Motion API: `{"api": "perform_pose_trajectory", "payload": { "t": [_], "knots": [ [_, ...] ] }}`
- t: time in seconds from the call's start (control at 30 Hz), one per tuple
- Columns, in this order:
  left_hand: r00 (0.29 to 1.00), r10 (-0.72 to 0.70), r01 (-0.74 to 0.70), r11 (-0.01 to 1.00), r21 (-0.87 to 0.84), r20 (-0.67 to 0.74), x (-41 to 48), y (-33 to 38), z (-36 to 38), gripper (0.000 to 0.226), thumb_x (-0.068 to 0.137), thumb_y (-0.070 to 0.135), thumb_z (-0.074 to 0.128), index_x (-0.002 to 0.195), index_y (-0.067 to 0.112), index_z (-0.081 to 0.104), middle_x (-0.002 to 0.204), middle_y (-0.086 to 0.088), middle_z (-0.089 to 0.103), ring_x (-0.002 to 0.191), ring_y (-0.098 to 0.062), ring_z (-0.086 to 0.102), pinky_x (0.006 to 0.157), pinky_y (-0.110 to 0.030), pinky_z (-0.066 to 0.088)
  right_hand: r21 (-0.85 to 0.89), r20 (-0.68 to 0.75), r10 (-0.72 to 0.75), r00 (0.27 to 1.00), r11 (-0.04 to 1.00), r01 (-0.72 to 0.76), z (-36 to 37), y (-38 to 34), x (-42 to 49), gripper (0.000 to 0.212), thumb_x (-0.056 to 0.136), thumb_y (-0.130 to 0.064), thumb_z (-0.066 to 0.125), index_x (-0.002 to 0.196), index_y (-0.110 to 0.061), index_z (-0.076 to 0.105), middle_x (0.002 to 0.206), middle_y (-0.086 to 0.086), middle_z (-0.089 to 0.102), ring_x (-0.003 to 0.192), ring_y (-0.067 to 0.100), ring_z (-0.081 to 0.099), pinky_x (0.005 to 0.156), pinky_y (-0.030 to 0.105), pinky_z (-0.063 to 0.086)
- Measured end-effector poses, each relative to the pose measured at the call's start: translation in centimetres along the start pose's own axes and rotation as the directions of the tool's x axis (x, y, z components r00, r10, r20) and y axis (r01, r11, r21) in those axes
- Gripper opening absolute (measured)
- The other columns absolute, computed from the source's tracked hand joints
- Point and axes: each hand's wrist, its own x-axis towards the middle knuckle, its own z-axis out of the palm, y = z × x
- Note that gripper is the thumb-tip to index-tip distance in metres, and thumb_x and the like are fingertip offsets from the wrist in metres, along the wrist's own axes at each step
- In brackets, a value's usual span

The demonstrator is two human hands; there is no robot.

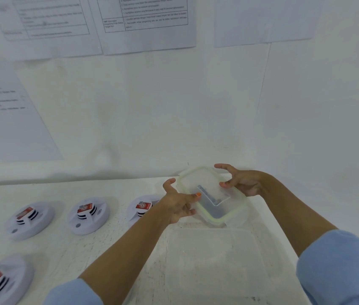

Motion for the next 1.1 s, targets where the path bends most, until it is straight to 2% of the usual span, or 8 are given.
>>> {"api": "perform_pose_trajectory", "payload": {
  "t": [0.13,0.27,0.4,0.57,0.7,0.87,1.0,1.1],
  "knots": [
    [0.996,0.067,-0.059,0.991,0.119,-0.059,-0.1,0.2,0.4,0.079,0.082,-0.005,0.063,0.135,0.025,0.012,0.112,-0.010,0.043,0.094,-0.021,0.048,0.065,-0.029,0.050,-0.005,0.019,0.013,1.000,1.000,-0.013,0.0,0.0,-0.1,0.065,0.086,0.003,0.055,0.130,-0.038,0.032,0.111,0.009,0.059,0.094,0.029,0.061,0.076,0.045,0.054],
    [0.997,0.071,-0.064,0.988,0.144,-0.038,-0.6,0.3,0.5,0.082,0.082,-0.006,0.063,0.136,0.026,0.009,0.100,-0.004,0.045,0.081,-0.015,0.049,0.061,-0.028,0.050,-0.014,-0.038,0.012,0.999,1.000,-0.013,0.3,-0.7,-0.2,0.062,0.083,0.007,0.058,0.126,-0.033,0.037,0.118,0.015,0.056,0.090,0.028,0.060,0.082,0.045,0.052],
    [0.997,0.073,-0.068,0.990,0.120,-0.035,-0.8,0.3,0.6,0.085,0.081,-0.008,0.062,0.137,0.027,0.009,0.097,-0.004,0.045,0.079,-0.015,0.049,0.060,-0.029,0.050,-0.066,-0.141,0.010,0.990,0.998,-0.020,0.9,-1.8,-0.7,0.059,0.080,0.012,0.059,0.123,-0.023,0.038,0.098,0.012,0.054,0.082,0.026,0.057,0.085,0.049,0.047],
    [0.997,0.033,-0.025,0.993,0.114,-0.068,-1.5,0.6,1.0,0.097,0.076,-0.009,0.068,0.140,0.029,0.005,0.128,-0.013,0.039,0.108,-0.029,0.050,0.073,-0.040,0.050,-0.279,-0.214,-0.131,0.968,0.958,0.069,1.0,-1.6,-0.9,0.089,0.073,0.004,0.072,0.138,-0.034,0.025,0.107,0.016,0.053,0.097,0.029,0.055,0.090,0.043,0.048],
    [0.967,0.160,-0.021,0.828,0.560,-0.200,-1.6,1.3,1.1,0.124,0.066,0.020,0.083,0.143,0.037,-0.012,0.142,-0.018,0.019,0.130,-0.037,0.030,0.098,-0.050,0.038,-0.475,-0.227,-0.297,0.927,0.865,0.161,2.0,-1.4,-1.3,0.096,0.074,-0.009,0.075,0.145,-0.035,0.016,0.121,0.020,0.055,0.109,0.028,0.052,0.089,0.031,0.042],
    [0.934,0.352,-0.264,0.796,0.545,-0.061,-0.9,1.6,-0.5,0.116,0.072,0.009,0.078,0.145,0.028,-0.010,0.147,-0.014,0.029,0.127,-0.032,0.040,0.103,-0.041,0.035,-0.586,-0.377,-0.401,0.835,0.802,0.120,2.2,-0.5,-0.9,0.098,0.071,-0.027,0.079,0.147,-0.025,0.018,0.138,0.001,0.042,0.134,0.024,0.035,0.109,0.034,0.028],
    [0.969,0.233,-0.160,0.843,0.513,-0.081,-1.0,1.7,-1.4,0.116,0.072,0.009,0.078,0.145,0.031,-0.009,0.144,-0.012,0.029,0.114,-0.029,0.042,0.095,-0.042,0.044,-0.557,-0.364,-0.462,0.809,0.804,0.209,3.4,0.0,-0.9,0.089,0.075,-0.026,0.075,0.146,-0.026,0.022,0.113,-0.002,0.047,0.101,0.015,0.049,0.091,0.025,0.038],
    [0.978,0.155,-0.064,0.861,0.505,-0.141,-1.4,1.8,-1.5,0.120,0.070,0.014,0.080,0.143,0.035,-0.011,0.139,-0.015,0.035,0.118,-0.035,0.045,0.091,-0.048,0.050,-0.553,-0.369,-0.483,0.794,0.801,0.230,4.3,-0.1,-0.4,0.087,0.075,-0.031,0.075,0.145,-0.031,0.023,0.119,0.008,0.057,0.099,0.014,0.052,0.089,0.022,0.038]
  ]
}}
